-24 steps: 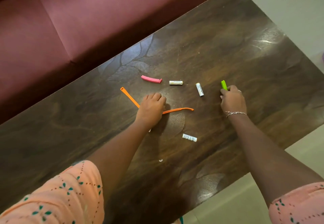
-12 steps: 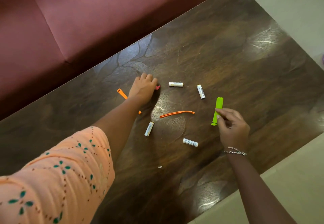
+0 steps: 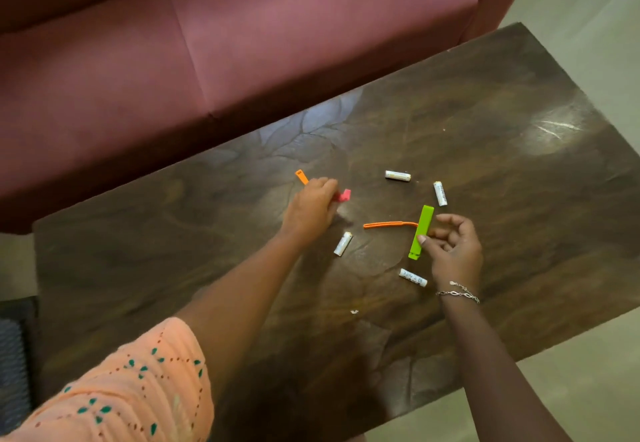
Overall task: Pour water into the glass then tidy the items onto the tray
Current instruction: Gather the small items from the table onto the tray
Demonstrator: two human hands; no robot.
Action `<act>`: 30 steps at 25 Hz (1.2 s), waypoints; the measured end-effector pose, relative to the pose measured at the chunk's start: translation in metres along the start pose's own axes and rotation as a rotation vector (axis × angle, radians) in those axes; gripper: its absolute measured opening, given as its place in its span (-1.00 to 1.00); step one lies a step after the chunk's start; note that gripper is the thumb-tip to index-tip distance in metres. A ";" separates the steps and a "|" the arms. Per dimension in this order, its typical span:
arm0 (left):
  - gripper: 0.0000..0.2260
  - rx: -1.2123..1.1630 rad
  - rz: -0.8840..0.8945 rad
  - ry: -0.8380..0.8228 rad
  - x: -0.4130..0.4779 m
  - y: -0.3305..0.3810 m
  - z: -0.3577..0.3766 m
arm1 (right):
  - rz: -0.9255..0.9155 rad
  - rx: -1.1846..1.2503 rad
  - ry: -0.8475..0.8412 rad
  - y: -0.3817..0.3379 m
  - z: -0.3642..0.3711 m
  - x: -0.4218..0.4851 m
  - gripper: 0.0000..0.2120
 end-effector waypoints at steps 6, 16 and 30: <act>-0.80 -0.300 -0.186 0.109 -0.067 -0.067 -0.083 | -0.032 -0.010 -0.284 -0.045 0.091 -0.056 -0.40; -0.68 -0.497 -0.383 0.430 -0.209 -0.235 -0.221 | -0.121 0.021 -0.574 -0.093 0.289 -0.204 -0.63; -0.77 -0.526 -0.863 0.891 -0.480 -0.508 -0.312 | -0.109 -0.235 -1.159 -0.062 0.604 -0.465 -0.82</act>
Point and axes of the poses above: each hand's wrist, its own x-axis towards the middle knuckle, its own z-axis out of the palm, y = z × x, the point moved 10 cm from there along x, towards the middle knuckle, and after that the axes turned 10 degrees about -z, right-handed, at the moved point
